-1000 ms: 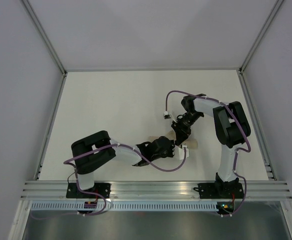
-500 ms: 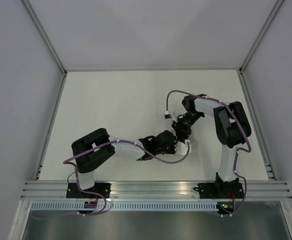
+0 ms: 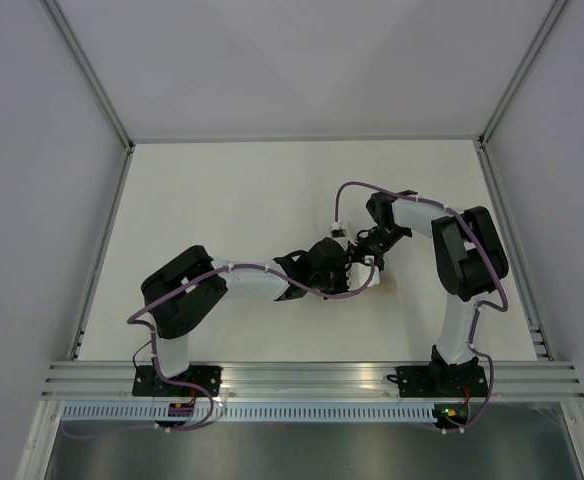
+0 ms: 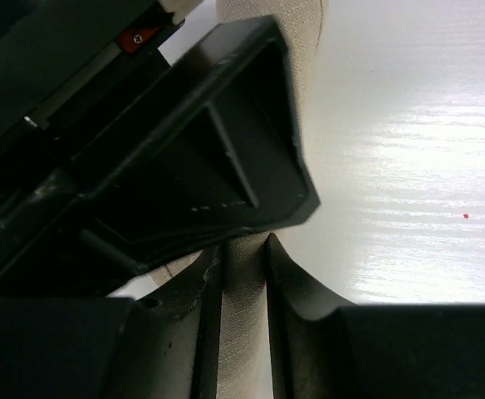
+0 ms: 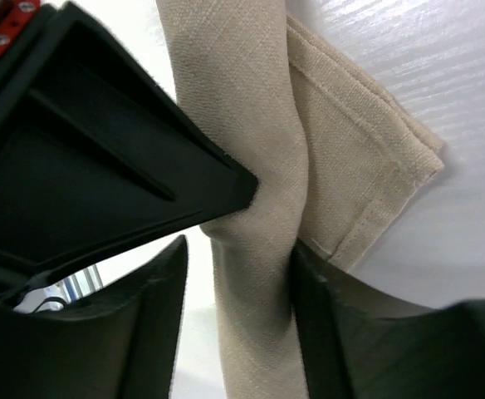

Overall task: Fold the napkin, place the utensils inside, and roll it up
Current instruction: Roll the napkin with the utensil

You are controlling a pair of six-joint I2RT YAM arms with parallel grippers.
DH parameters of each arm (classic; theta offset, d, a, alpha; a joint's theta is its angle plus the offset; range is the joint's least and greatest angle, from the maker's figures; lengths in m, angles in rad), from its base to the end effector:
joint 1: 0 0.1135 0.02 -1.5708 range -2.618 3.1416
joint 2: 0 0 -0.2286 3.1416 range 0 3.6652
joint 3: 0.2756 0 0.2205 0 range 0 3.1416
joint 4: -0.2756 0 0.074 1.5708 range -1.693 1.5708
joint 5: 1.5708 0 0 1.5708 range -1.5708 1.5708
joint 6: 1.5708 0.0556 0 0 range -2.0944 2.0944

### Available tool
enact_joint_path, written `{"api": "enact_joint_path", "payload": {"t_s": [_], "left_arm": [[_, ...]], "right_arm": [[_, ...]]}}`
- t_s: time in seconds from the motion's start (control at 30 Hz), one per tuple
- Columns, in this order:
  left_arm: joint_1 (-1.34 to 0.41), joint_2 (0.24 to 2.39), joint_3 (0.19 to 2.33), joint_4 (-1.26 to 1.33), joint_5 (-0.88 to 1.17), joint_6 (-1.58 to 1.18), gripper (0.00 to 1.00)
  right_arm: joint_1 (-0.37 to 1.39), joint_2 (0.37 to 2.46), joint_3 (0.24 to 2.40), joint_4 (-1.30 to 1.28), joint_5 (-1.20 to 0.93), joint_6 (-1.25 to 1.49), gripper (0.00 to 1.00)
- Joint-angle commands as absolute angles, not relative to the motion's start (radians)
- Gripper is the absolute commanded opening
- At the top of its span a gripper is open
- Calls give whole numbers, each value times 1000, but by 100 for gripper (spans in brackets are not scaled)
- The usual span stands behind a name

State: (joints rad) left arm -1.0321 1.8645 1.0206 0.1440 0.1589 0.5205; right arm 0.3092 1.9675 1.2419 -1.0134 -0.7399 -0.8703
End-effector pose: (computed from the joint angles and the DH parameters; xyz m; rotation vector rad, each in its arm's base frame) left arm 0.1826 -0.3226 0.1306 1.6713 1.5804 -0.4476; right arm 0.2626 0.1232 0.1150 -1.5203 2.4408 1.1381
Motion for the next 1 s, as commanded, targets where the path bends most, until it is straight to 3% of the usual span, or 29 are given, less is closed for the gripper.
{"api": "enact_joint_path", "payload": {"t_s": [0.0, 0.27, 0.53, 0.7, 0.83, 0.97], "left_arm": [[-1008, 1948, 1034, -24, 314, 428, 2], [-959, 1979, 1097, -133, 437, 416, 2], [-876, 2060, 1236, -302, 593, 391, 2], [-813, 2135, 1345, -449, 722, 380, 2], [-776, 2215, 1443, -581, 825, 383, 2], [-746, 2284, 1528, -682, 880, 377, 2]], "right_arm": [[287, 1931, 1213, -936, -695, -874, 60], [172, 1799, 1201, -896, -745, -784, 70], [23, 1668, 1109, -801, -818, -753, 70], [-32, 1401, 925, -588, -766, -738, 70], [-26, 1148, 694, -416, -738, -750, 75], [93, 962, 577, -290, -643, -770, 76]]}}
